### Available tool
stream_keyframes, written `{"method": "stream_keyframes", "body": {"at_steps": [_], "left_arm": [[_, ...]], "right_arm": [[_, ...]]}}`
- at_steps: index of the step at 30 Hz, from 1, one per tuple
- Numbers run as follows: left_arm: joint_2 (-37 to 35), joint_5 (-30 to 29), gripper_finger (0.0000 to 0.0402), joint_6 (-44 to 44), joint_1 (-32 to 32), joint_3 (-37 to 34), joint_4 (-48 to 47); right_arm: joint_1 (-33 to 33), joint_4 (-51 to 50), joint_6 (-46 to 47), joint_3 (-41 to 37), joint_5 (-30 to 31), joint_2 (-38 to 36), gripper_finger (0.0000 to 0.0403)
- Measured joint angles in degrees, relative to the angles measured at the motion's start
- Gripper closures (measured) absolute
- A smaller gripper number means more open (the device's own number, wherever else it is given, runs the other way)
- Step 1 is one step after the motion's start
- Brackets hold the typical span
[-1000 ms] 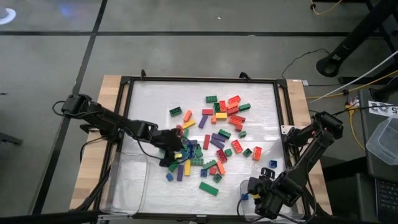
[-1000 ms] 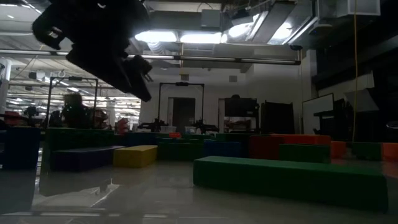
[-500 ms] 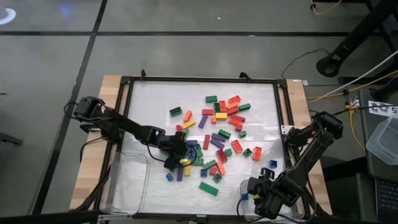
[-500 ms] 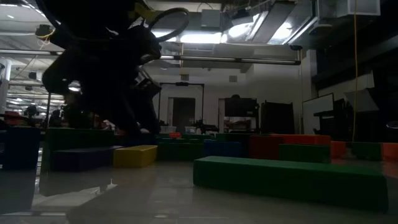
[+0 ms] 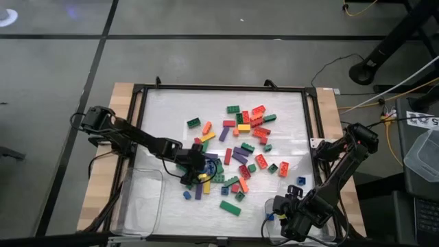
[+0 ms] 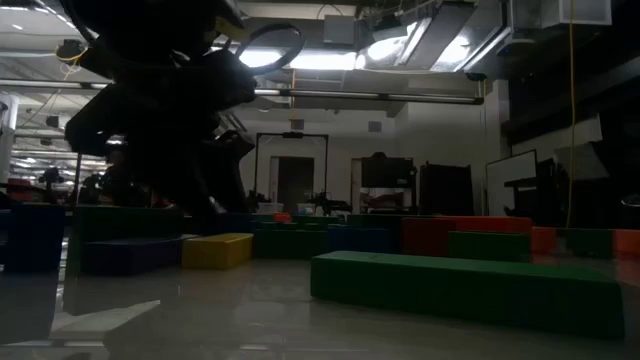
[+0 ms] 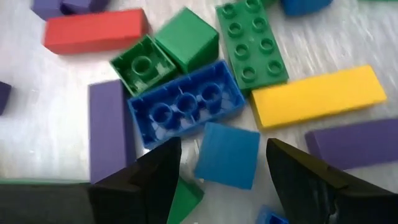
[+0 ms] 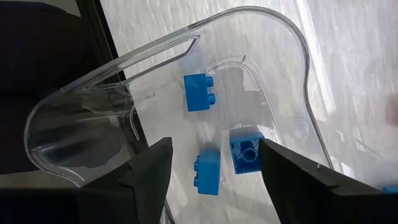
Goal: Sort blocks by size
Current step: Put the small blue block into the right transparent bin
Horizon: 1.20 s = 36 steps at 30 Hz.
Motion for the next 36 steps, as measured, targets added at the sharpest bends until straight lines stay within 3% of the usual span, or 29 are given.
{"method": "stream_keyframes", "body": {"at_steps": [13, 26, 32, 36], "left_arm": [[0.22, 0.44, 0.0179, 0.53, -1.00, -0.22, -1.72], [0.28, 0.32, 0.0250, -1.40, 0.18, -0.29, -0.18], [0.31, 0.31, 0.0284, -4.20, 0.16, -0.33, 0.08], [0.22, 0.34, 0.0285, -5.79, 0.16, -0.32, 0.57]], "right_arm": [[0.00, 1.66, -0.02, 0.02, 0.90, 0.00, 0.0164], [0.00, 1.04, -0.22, 5.54, 1.29, 0.00, 0.0164], [0.02, 1.07, -3.01, 5.64, 5.98, 0.00, 0.0164], [0.02, 1.13, -8.79, 5.64, 12.68, 0.00, 0.0164]]}}
